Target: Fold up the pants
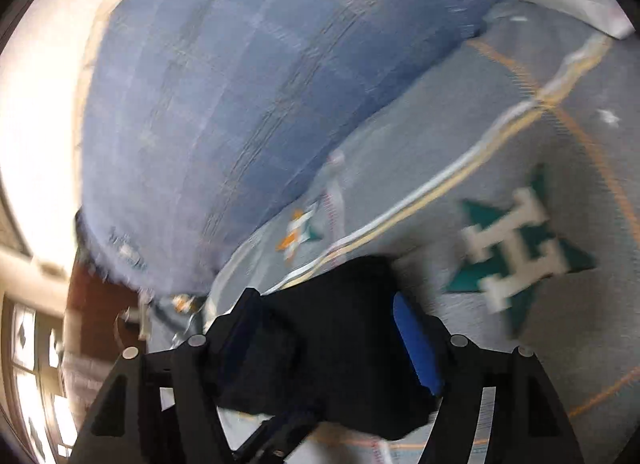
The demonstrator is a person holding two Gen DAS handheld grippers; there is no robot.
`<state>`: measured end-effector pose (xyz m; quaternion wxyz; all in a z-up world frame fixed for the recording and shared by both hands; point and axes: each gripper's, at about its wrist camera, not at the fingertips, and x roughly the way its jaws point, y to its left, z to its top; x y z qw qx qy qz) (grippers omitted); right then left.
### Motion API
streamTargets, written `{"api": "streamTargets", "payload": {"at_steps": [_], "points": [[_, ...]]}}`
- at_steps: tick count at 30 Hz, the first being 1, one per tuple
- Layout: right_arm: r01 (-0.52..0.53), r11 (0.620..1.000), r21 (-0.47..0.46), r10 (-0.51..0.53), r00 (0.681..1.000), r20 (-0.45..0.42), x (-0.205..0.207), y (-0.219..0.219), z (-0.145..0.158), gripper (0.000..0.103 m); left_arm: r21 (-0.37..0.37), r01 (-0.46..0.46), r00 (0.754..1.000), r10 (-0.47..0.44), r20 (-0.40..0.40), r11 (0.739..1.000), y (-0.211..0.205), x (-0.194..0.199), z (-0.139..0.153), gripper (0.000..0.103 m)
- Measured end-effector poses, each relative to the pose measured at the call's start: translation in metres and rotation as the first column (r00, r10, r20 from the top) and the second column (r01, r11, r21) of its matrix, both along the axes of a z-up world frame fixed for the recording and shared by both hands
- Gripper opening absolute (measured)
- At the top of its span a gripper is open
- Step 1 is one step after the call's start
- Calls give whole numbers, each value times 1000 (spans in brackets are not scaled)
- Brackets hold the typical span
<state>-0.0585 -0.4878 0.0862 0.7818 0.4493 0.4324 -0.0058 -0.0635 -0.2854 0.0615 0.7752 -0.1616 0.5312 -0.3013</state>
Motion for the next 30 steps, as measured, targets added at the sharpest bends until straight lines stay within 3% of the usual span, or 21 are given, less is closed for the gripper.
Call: {"api": "streamTargets", "payload": {"at_steps": [2, 3, 4, 5, 7, 10, 12, 17, 18, 21, 26, 30], "points": [[19, 1000, -22, -21, 996, -84, 0, -7, -13, 70, 22, 7, 1000, -7, -10, 1000, -10, 7, -1, 52], [8, 1000, -5, -8, 993, -118, 1, -6, -21, 70, 45, 1, 1000, 0, -18, 999, -14, 10, -3, 42], [-8, 1000, 28, 12, 990, -139, 3, -4, -29, 65, 56, -1, 999, 3, -35, 998, -16, 13, -6, 15], [-25, 998, 58, 33, 989, -144, 5, -2, -33, 60, 55, 0, 998, 4, -64, 998, -14, 17, -9, 10], [-71, 995, 71, 82, 983, -163, 11, 7, -37, 57, 28, -28, 998, 29, -57, 999, -2, 15, -1, 9], [-112, 993, 22, 114, 982, -149, 13, 17, -30, 57, 29, -43, 996, 40, 76, 999, 20, 1, 32, 9], [-131, 991, 5, 130, 984, -122, 12, 22, -23, 57, 61, -59, 992, 52, 116, 996, 35, -5, 40, 9], [-188, 981, -43, 179, 969, -169, 20, 45, -30, 57, 215, 0, 999, -9, 41, 977, 41, 7, -4, 11], [-203, 978, -51, 190, 963, -192, 22, 50, -35, 57, 216, 18, 999, -25, 30, 976, 41, 7, -12, 11], [-224, 971, -89, 198, 952, -235, 24, 61, -45, 57, 212, 44, 992, -67, 105, 976, 44, 1, -7, 11], [-230, 966, -119, 198, 952, -235, 25, 63, -41, 57, 140, 18, 993, -34, 114, 990, 55, 4, -7, 10], [-214, 975, -57, 200, 961, -190, 23, 60, -37, 57, 209, -35, 987, 2, 158, 977, 70, 8, 1, 10]]}}
